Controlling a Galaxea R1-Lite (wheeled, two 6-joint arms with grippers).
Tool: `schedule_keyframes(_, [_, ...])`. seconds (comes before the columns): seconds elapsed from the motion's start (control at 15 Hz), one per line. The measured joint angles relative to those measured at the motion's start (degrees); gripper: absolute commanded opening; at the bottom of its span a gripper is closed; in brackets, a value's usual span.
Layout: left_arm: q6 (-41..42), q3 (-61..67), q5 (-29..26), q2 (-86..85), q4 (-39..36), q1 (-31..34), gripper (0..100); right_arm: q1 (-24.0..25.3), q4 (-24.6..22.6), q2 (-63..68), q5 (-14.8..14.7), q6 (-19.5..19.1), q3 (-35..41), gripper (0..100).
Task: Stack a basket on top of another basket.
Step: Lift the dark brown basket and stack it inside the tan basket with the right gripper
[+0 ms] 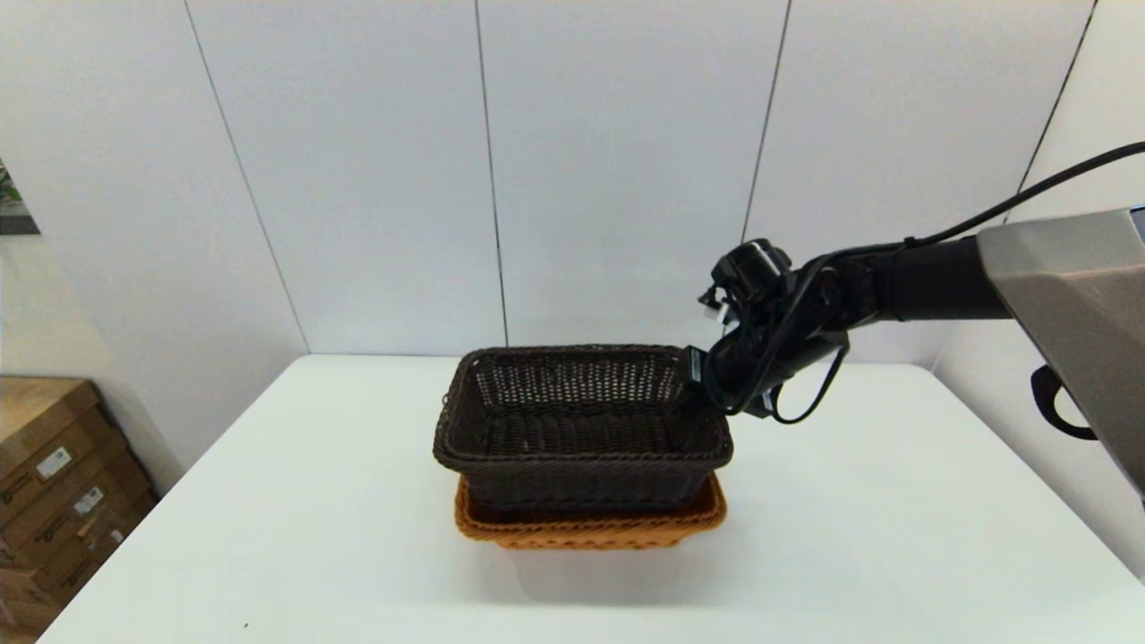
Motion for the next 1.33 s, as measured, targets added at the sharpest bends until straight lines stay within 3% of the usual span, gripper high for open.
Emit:
schedule_keyframes(0.8, [0.02,0.00,0.02,0.00,0.00,0.00,100,0.05,-1.02,-0.80,-0.04,-0.29,2.35,0])
schedule_keyframes(1.33, [0.02,0.00,0.00,0.00,0.00,0.00,100,0.11,-4.19,0.00,-0.37,-0.35,3.64,0])
